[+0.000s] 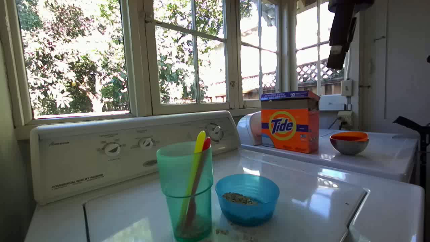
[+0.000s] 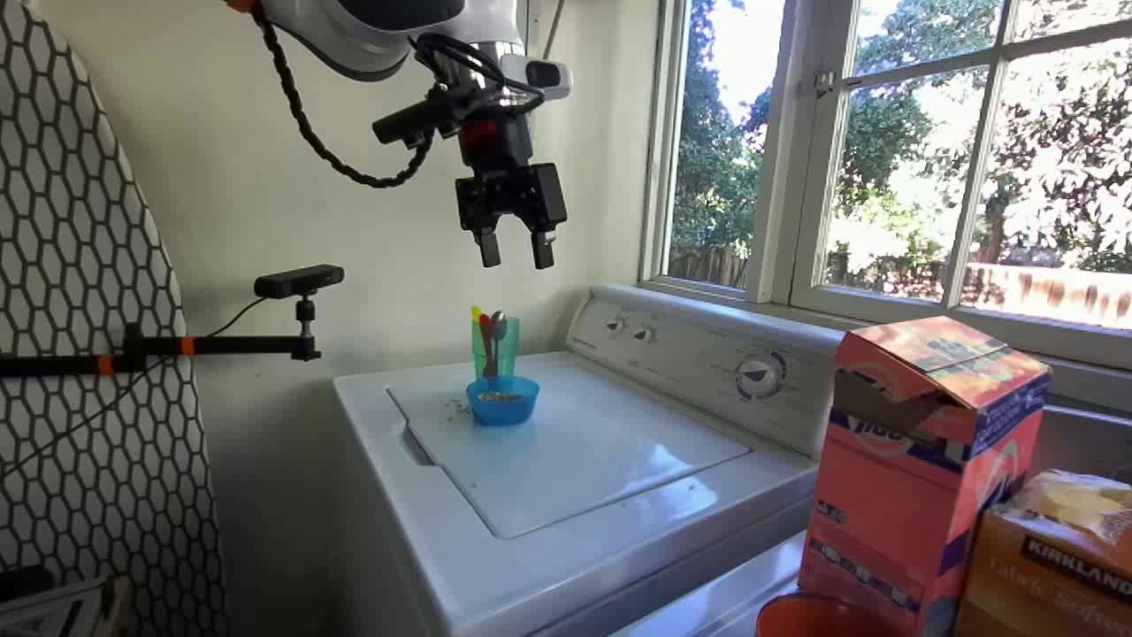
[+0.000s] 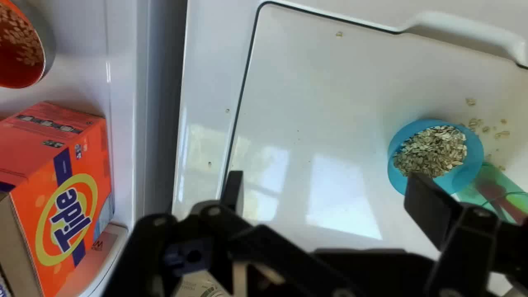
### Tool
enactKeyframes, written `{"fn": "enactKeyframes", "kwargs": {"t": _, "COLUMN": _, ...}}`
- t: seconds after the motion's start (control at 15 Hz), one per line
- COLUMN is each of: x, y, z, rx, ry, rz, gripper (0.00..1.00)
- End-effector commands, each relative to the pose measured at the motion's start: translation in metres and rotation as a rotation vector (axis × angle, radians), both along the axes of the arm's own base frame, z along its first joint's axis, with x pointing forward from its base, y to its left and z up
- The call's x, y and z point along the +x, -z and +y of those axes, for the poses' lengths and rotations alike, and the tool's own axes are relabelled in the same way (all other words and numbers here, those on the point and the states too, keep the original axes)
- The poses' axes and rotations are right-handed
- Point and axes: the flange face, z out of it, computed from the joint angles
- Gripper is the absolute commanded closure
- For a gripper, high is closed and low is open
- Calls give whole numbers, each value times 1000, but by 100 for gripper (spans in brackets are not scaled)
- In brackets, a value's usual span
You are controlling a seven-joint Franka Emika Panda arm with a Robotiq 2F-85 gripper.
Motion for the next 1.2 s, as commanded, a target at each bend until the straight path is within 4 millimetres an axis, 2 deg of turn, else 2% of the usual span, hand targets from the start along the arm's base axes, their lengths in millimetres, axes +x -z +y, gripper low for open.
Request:
{"fn": "enactKeyframes", "kwargs": {"t": 0.0, "x": 0, "y": -1, "z": 0, "rx": 0, "ry": 0, "rz": 1, "gripper": 0}}
{"fn": "enactKeyframes", "kwargs": {"t": 0.4, "x": 0, "y": -1, "z": 0, "rx": 0, "ry": 0, "rz": 1, "gripper": 0}}
{"fn": "enactKeyframes", "kwargs": {"t": 0.53, "x": 7, "y": -7, "z": -4, "rx": -21, "ry": 43, "rz": -106, "gripper": 0}}
{"fn": "enactKeyframes", "kwargs": {"t": 0.8, "x": 59, "y": -23, "z": -28, "rx": -183, "ry": -21, "rz": -324, "gripper": 0}}
{"fn": "enactKeyframes", "kwargs": {"t": 0.93, "x": 92, "y": -16, "z": -53, "rx": -292, "ry": -58, "rz": -380, "gripper": 0}}
{"fn": "enactKeyframes", "kwargs": {"t": 1.13, "x": 141, "y": 4, "z": -97, "rx": -452, "ry": -87, "rz": -347, "gripper": 0}}
